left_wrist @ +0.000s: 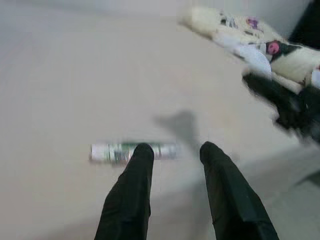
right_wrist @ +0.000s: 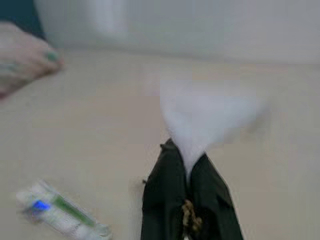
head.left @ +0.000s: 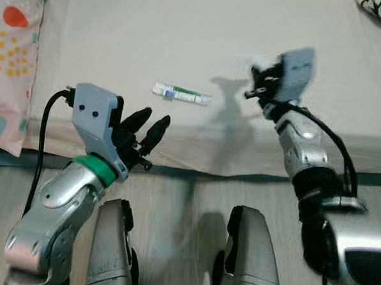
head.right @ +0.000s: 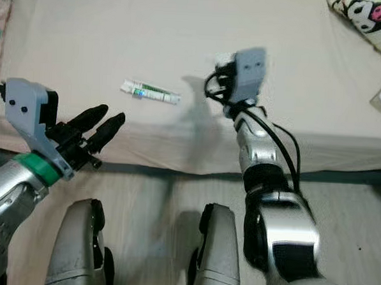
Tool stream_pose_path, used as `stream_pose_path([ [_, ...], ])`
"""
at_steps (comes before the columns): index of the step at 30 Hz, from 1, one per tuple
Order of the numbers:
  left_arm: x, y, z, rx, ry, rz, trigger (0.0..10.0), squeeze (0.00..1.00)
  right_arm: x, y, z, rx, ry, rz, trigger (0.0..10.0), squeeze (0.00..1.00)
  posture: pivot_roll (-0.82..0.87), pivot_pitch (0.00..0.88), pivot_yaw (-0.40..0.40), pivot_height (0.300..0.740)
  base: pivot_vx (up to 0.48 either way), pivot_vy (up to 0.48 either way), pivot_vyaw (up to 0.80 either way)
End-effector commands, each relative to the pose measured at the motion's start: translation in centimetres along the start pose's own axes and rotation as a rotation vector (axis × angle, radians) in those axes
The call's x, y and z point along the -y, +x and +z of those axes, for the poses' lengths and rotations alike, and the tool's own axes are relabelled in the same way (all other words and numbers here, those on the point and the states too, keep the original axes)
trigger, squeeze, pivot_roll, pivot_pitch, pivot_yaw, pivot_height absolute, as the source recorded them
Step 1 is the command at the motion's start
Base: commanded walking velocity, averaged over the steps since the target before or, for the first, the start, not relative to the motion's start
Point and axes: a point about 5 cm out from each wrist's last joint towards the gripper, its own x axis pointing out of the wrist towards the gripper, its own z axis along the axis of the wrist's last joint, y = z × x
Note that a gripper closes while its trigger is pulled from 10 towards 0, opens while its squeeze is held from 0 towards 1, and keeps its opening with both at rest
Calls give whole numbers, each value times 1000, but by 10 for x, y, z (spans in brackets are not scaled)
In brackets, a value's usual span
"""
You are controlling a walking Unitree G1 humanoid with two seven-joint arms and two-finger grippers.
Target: Clean up the room
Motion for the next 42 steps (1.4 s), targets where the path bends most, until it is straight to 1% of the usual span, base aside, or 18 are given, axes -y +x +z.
stream_pose_path([
  [1, -1, 4, -8, -7, 0, 42, 10000, 0, -2, -14, 0, 15, 38, -36, 10000, 0, 8, 94, 3, 517, 0, 0, 0],
  [2, -1, 4, -8, -7, 0, 42, 10000, 0, -2, -14, 0, 15, 38, -36, 10000, 0, 8, 94, 3, 517, 0, 0, 0],
  [3, -3, 8, -11, -5, -7, 74, 10000, 0, -7, -26, -1, 23, 74, -62, 10000, 0, -14, 78, 3, 517, 0, 0, 0],
  [4, -4, 13, -14, -3, -11, 98, 10000, 0, -11, -39, 0, 32, 91, -77, 10000, 0, -33, 62, 5, 517, 0, 0, 0],
  [5, -5, 17, -17, -2, -13, 112, 10000, 0, -14, -46, 0, 37, 102, -87, 10000, 0, -45, 52, 6, 517, 0, 0, 0],
  [6, -5, 17, -17, -2, -13, 112, 10000, 0, -14, -46, 0, 37, 102, -87, 10000, 0, -45, 52, 6, 517, 0, 0, 0],
  [7, -6, 24, -19, 4, -28, 126, 10000, 0, -14, -56, -3, 33, 106, -103, 10000, 0, -57, 41, 8, 517, 0, 0, 0],
  [10, -6, 30, -19, 13, -30, 123, 10000, 0, -7, -62, -10, 12, 51, -146, 10000, 0, -75, 28, 15, 521, 0, 0, -138],
  [13, -8, 33, -20, 23, -24, 133, 10000, 0, -4, -69, -10, -5, 29, -188, 10000, 0, -74, 27, 18, 534, 0, 0, -413],
  [16, -10, 34, -20, 28, -27, 156, 10000, 0, -4, -70, -11, -14, 33, -196, 10000, 0, -72, 27, 17, 547, 0, 0, -267],
  [23, -10, 36, -25, 31, -22, 177, 10000, 0, -5, -74, -7, -46, 33, -192, 10000, 0, -66, 26, 11, 577, 0, 0, 0],
  [32, -10, 39, -35, 17, -37, 202, 10000, 0, -4, -72, -4, -47, 14, -185, 10000, 0, -68, 29, 9, 613, 0, 0, 0],
  [36, -7, 44, -40, 4, -32, 208, 10000, 0, -5, -73, -3, -59, 16, -181, 10000, 0, -69, 27, 8, 635, 0, 0, 0],
  [42, -8, 45, -45, -6, -32, 218, 10000, 0, -7, -73, -5, -69, 16, -175, 10000, 0, -70, 25, 8, 652, 0, 0, 0],
])
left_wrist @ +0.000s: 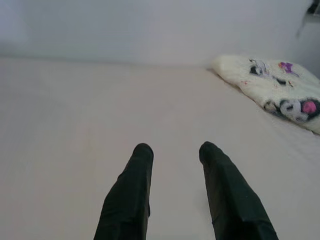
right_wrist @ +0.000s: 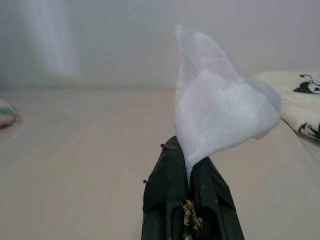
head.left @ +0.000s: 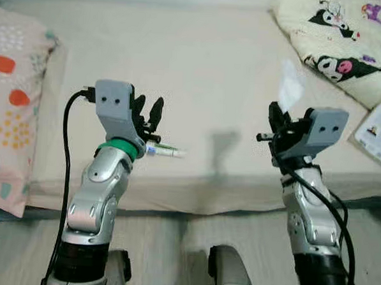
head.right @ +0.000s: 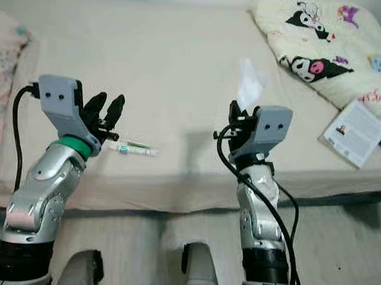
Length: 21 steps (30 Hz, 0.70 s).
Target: Clean up the room
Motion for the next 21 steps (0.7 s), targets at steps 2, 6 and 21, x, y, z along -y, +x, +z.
stream_pose_path([
  [2, 0, 1, -8, -21, -2, 7, 10000, 0, 1, -4, -4, -22, 3, -6, 10000, 0, -68, 23, 9, 665, 0, 0, 0],
  [6, 0, 1, -9, -22, 0, 9, 10000, 0, 0, -4, -4, -24, 4, -6, 10000, 0, -67, 23, 10, 683, 0, 0, 0],
  [21, -11, -11, -51, -143, 29, 28, 10000, 0, -7, -34, -66, -282, 150, -74, 10000, 0, -73, 29, 21, 714, 0, 0, 0],
])
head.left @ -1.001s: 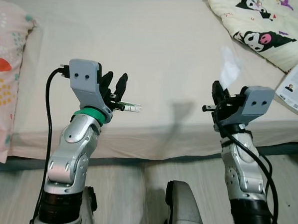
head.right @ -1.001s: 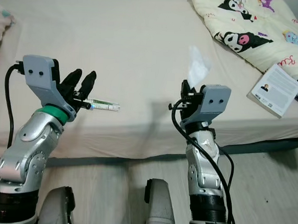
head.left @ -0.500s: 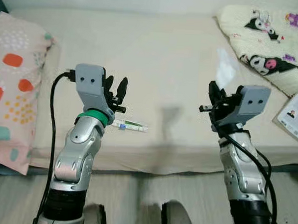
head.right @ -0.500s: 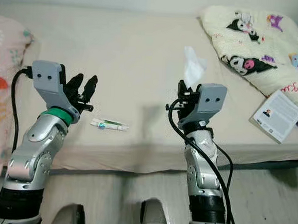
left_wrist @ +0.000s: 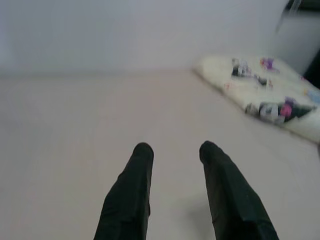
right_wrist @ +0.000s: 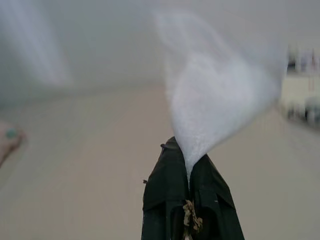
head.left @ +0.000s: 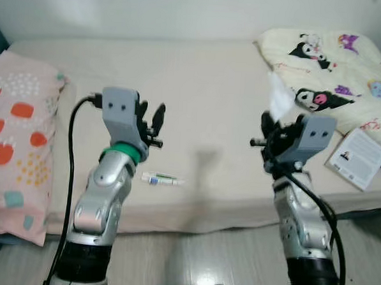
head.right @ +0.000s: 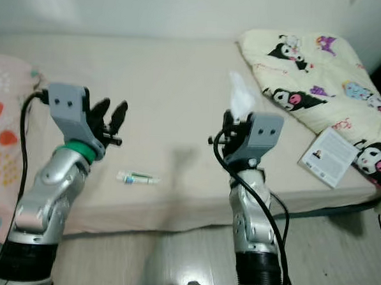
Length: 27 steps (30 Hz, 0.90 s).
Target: Clean up the room
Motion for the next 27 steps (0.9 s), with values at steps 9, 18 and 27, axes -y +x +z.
stream_pose_path([
  [9, -17, -21, -45, -125, 63, 60, 10000, 0, -13, -14, -43, -159, 23, 54, 10000, 0, -76, 28, 24, 714, 0, 0, 0],
  [18, -18, -20, -43, -102, 69, 68, 10000, 0, -24, -3, -37, -118, 17, 107, 10000, 0, -60, 32, 21, 714, 0, 0, 0],
  [27, -18, -18, -40, -84, 74, 64, 10000, 0, -27, -2, -38, -108, 24, 117, 10000, 0, -55, 23, 27, 714, 0, 0, 0],
])
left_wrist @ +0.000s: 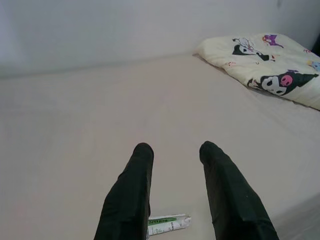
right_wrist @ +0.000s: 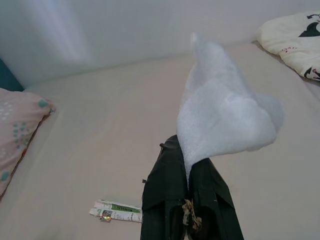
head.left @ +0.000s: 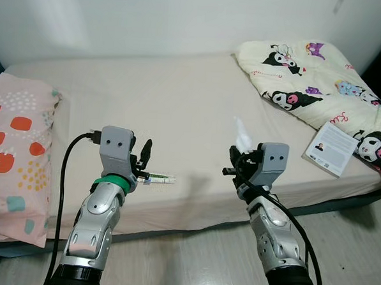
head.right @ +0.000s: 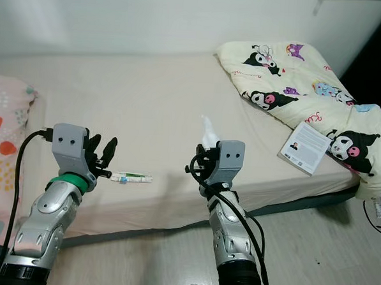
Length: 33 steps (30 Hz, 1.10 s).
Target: Clean up the room
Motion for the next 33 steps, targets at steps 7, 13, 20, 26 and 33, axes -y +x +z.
stream_pose_path([
  [7, 2, 1, -1, -7, 13, -26, 10000, 0, -3, 1, -3, -1, 1, 10, 10000, 0, -53, 18, 28, 714, 0, 0, 0],
  [13, 4, 0, 0, -2, 34, -35, 10000, 0, -2, 2, -3, 0, -1, 15, 10000, 0, -49, 16, 24, 714, 0, -374, 0],
  [20, 6, 0, 0, 2, 36, -34, 10000, 0, -3, 3, -3, -1, -2, 22, 10000, 0, -50, 19, 22, 714, 0, -480, 0],
  [26, 6, 0, -2, -12, 41, -27, 10000, 0, -3, 1, -4, 1, 5, 20, 10000, 0, -55, 29, 24, 714, 0, -440, 0],
  [33, 7, 1, -3, -28, 47, -23, 10000, 0, -3, 1, -3, 5, 32, 15, 10000, 0, -57, 39, 24, 714, 0, -34, 0],
])
